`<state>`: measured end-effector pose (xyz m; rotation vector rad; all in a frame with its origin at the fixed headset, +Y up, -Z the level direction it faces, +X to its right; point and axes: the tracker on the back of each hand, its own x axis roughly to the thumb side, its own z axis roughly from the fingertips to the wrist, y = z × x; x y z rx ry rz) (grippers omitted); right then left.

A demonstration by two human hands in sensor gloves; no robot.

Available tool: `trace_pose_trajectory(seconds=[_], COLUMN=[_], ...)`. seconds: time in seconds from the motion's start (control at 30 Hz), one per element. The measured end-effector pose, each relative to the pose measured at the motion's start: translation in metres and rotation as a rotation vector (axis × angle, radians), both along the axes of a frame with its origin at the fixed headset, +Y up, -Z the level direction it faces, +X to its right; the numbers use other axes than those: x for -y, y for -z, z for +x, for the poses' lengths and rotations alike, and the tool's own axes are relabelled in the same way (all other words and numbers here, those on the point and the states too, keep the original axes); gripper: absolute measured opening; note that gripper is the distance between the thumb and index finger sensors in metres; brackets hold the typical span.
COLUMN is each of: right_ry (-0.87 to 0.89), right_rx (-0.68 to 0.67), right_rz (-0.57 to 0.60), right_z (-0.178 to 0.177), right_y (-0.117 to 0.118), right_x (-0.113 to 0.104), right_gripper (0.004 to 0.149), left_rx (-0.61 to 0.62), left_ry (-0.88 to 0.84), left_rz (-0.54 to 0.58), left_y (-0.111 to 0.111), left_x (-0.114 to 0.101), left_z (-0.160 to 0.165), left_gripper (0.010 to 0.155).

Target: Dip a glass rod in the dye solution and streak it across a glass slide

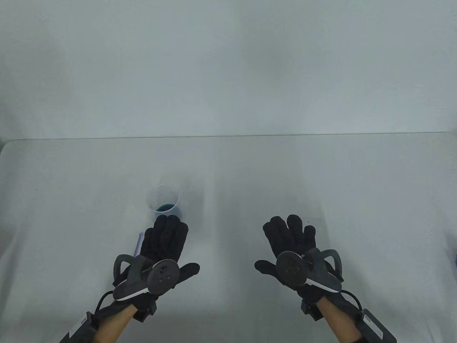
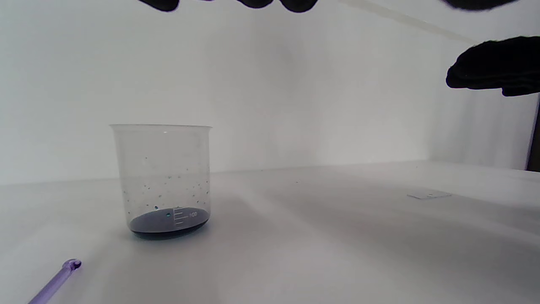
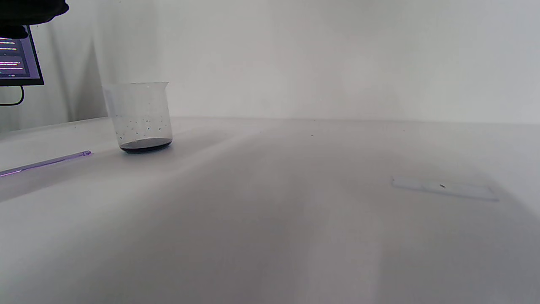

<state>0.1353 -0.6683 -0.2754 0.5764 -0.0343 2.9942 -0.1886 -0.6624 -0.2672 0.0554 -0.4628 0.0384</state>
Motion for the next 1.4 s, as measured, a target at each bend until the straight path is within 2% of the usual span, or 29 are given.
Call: trace_pose_trajectory(seconds=[0.93, 1.03, 1.2, 1.4], right_ry=[-0.014, 0.009, -0.061, -0.129], right_rx=[0.039, 0.071, 0.186, 0.339], right_rz=[-0.025, -0.035, -0.027, -0.118], right_z=[0.003, 0.012, 0.038, 0.067], right_y=[0.005, 0.015, 0.049, 0.099], right_x=[-0.004, -0.015, -0.031, -0.023], right_gripper=[0.09, 0.089, 0.087, 0.081], left_rx=[0.001, -0.004, -0.015, -0.031], left_ry=[-0.011, -0.018, -0.014, -0.019], left_rz=[-0.033, -0.039, -0.04, -0.038], left_y=[0.0, 0.001, 0.002, 0.004], left_x=[0.004, 0.004, 0.003, 0.003], left_z=[-0.001, -0.001, -0.002, -0.005], left_gripper=[0.095, 0.095, 0.095, 0.095])
